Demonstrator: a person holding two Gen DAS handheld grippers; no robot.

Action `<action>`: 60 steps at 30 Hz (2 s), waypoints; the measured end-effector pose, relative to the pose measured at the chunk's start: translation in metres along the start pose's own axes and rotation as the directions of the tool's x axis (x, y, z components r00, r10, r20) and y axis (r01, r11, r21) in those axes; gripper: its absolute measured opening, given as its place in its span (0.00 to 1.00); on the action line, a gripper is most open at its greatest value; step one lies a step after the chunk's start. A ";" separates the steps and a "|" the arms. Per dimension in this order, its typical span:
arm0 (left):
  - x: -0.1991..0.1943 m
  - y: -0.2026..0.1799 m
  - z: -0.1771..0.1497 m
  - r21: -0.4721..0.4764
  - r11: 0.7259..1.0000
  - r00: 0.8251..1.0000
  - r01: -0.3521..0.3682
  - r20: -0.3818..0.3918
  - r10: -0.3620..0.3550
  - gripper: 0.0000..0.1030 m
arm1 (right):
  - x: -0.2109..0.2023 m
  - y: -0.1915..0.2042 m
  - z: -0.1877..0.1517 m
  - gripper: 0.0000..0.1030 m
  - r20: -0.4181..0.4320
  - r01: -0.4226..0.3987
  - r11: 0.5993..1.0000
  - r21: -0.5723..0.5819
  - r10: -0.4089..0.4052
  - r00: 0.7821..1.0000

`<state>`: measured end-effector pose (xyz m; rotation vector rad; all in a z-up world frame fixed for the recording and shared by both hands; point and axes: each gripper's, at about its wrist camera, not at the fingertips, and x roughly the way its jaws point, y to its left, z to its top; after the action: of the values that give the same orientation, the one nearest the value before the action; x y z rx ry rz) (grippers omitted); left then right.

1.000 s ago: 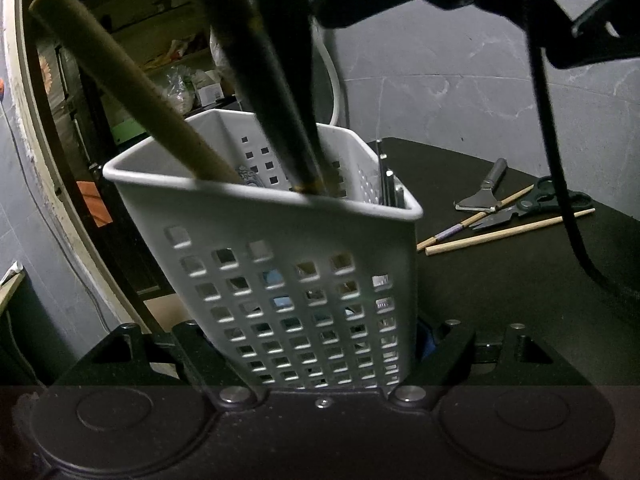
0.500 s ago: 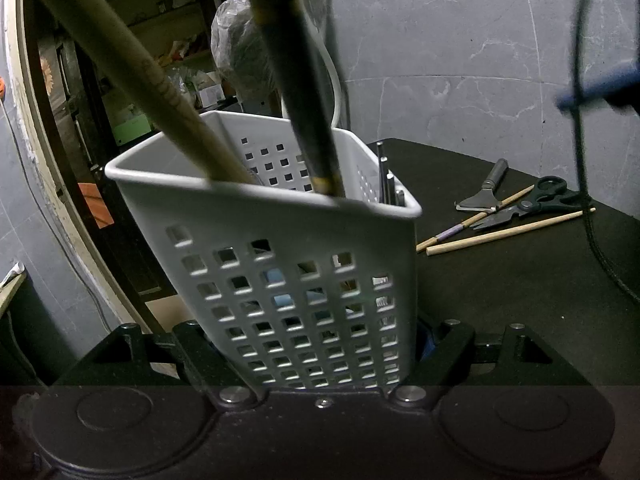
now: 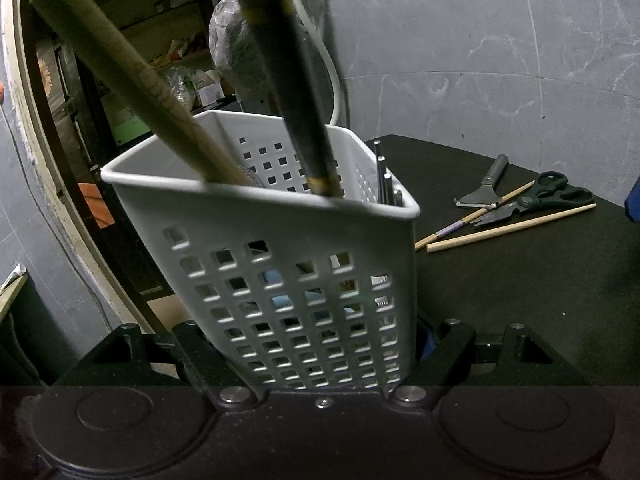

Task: Organize utensils
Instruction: 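Move the right tool back to the metal-handled scraper, then close the right tool on the scraper's metal handle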

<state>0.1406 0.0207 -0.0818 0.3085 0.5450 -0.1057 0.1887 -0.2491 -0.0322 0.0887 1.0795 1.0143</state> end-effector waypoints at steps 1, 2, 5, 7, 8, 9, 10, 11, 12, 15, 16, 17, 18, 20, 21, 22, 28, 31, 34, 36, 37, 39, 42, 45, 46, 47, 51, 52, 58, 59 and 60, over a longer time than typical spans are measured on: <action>0.000 0.000 0.000 0.000 1.000 1.000 0.000 0.000 0.000 0.80 | 0.004 0.004 0.000 1.00 -0.052 0.055 0.996 -0.076 -0.059 0.997; 0.000 0.000 0.000 0.000 1.000 1.000 0.000 0.000 0.000 0.80 | 0.010 0.009 0.000 1.00 -0.108 0.117 0.979 -0.170 -0.136 0.985; 0.000 0.000 0.000 0.000 1.000 1.000 0.000 0.001 0.000 0.80 | 0.029 0.026 -0.007 1.00 -0.239 0.215 0.882 -0.418 -0.336 0.911; 0.000 0.000 0.000 -0.001 1.000 1.000 0.000 0.002 0.000 0.80 | 0.037 0.029 -0.014 1.00 -0.273 0.249 0.816 -0.521 -0.436 0.858; 0.000 0.000 0.000 -0.002 1.000 1.000 0.000 0.002 0.000 0.80 | 0.038 0.030 -0.015 1.00 -0.271 0.270 0.789 -0.552 -0.476 0.836; 0.000 0.000 0.000 -0.002 1.000 1.000 0.000 0.002 0.000 0.80 | 0.037 0.028 -0.015 1.00 -0.257 0.290 0.773 -0.564 -0.499 0.827; 0.000 0.000 0.000 -0.001 1.000 1.000 0.000 0.003 0.000 0.80 | 0.035 0.027 -0.013 1.00 -0.227 0.320 0.762 -0.562 -0.515 0.827; -0.001 0.000 0.000 -0.001 1.000 1.000 -0.001 0.004 0.001 0.80 | 0.033 0.025 -0.009 1.00 -0.187 0.366 0.757 -0.541 -0.532 0.826; -0.001 0.000 0.000 -0.002 1.000 1.000 0.000 0.005 0.000 0.80 | 0.031 0.021 -0.003 1.00 -0.135 0.430 0.751 -0.502 -0.559 0.818; -0.001 0.000 0.000 -0.002 1.000 1.000 -0.001 0.004 0.001 0.80 | 0.023 0.006 0.005 1.00 0.016 0.614 0.714 -0.337 -0.647 0.762; -0.001 0.000 0.000 -0.002 1.000 1.000 -0.001 0.005 0.001 0.80 | 0.020 0.001 0.004 1.00 0.061 0.650 0.710 -0.270 -0.661 0.748; -0.001 0.000 0.000 -0.002 1.000 1.000 -0.001 0.005 0.001 0.80 | 0.016 -0.003 0.002 1.00 0.110 0.666 0.718 -0.200 -0.660 0.744; -0.001 0.000 0.000 -0.002 1.000 1.000 -0.001 0.004 0.001 0.80 | 0.012 -0.007 -0.002 1.00 0.152 0.663 0.737 -0.133 -0.645 0.749; -0.001 0.000 0.000 -0.003 1.000 1.000 -0.001 0.004 0.001 0.80 | 0.010 -0.014 -0.011 1.00 0.218 0.646 0.763 -0.022 -0.627 0.748; -0.001 0.000 -0.001 -0.003 1.000 1.000 -0.002 0.003 0.002 0.80 | 0.011 -0.015 -0.015 1.00 0.248 0.642 0.767 0.015 -0.624 0.741; -0.001 0.000 -0.001 -0.003 1.000 1.000 -0.002 0.002 0.002 0.80 | 0.013 -0.016 -0.019 1.00 0.272 0.638 0.769 0.045 -0.624 0.733; -0.001 0.000 0.001 -0.002 1.000 1.000 -0.004 -0.007 0.004 0.80 | 0.026 -0.047 -0.005 1.00 0.375 0.570 0.774 0.278 -0.633 0.677; -0.001 -0.001 0.003 -0.002 1.000 1.000 -0.007 -0.012 0.007 0.80 | 0.028 -0.073 0.010 1.00 0.379 0.525 0.757 0.388 -0.651 0.658; 0.000 -0.002 0.005 0.000 1.000 1.000 -0.009 -0.014 0.009 0.81 | 0.030 -0.096 0.025 1.00 0.375 0.521 0.743 0.421 -0.666 0.645; 0.001 -0.003 0.006 0.000 1.000 1.000 -0.012 -0.016 0.012 0.81 | 0.032 -0.109 0.034 1.00 0.363 0.533 0.732 0.425 -0.677 0.640; 0.001 -0.003 0.007 0.000 1.000 1.000 -0.013 -0.016 0.013 0.81 | 0.035 -0.115 0.039 1.00 0.354 0.536 0.730 0.425 -0.679 0.644; 0.001 -0.004 0.007 0.001 1.000 1.000 -0.015 -0.017 0.015 0.81 | 0.035 -0.126 0.047 1.00 0.326 0.529 0.727 0.437 -0.676 0.661; 0.001 -0.005 0.007 -0.002 1.000 1.000 -0.018 -0.019 0.018 0.82 | 0.039 -0.145 0.056 1.00 0.282 0.529 0.690 0.494 -0.702 0.654; 0.001 -0.006 0.008 -0.001 1.000 1.000 -0.020 -0.020 0.020 0.82 | 0.046 -0.159 0.066 1.00 0.240 0.541 0.653 0.530 -0.727 0.643; 0.001 -0.006 0.009 -0.001 1.000 1.000 -0.020 -0.021 0.020 0.82 | 0.050 -0.163 0.070 1.00 0.227 0.546 0.643 0.537 -0.734 0.640; 0.001 -0.006 0.009 -0.001 1.000 1.000 -0.021 -0.022 0.021 0.82 | 0.052 -0.165 0.070 0.99 0.211 0.553 0.627 0.549 -0.744 0.634; 0.001 -0.006 0.009 -0.001 1.000 1.000 -0.021 -0.022 0.021 0.82 | 0.060 -0.177 0.076 0.85 0.161 0.547 0.603 0.581 -0.744 0.649; 0.001 -0.006 0.009 -0.001 1.000 1.000 -0.021 -0.022 0.021 0.82 | 0.063 -0.179 0.077 0.83 0.143 0.550 0.596 0.585 -0.744 0.653; 0.002 -0.007 0.010 0.002 1.000 1.000 -0.023 -0.021 0.023 0.82 | 0.076 -0.165 0.078 0.44 0.116 0.632 0.548 0.549 -0.798 0.591; 0.002 -0.007 0.010 0.001 1.000 1.000 -0.023 -0.021 0.023 0.82 | 0.078 -0.163 0.079 0.39 0.119 0.633 0.553 0.542 -0.796 0.594; 0.002 -0.007 0.010 0.001 1.000 1.000 -0.022 -0.021 0.022 0.82 | 0.079 -0.160 0.079 0.33 0.126 0.622 0.562 0.545 -0.788 0.602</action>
<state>0.1459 0.0110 -0.0763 0.3170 0.5619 -0.0812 0.3587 -0.2528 -0.1280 0.1805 0.8561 -0.0432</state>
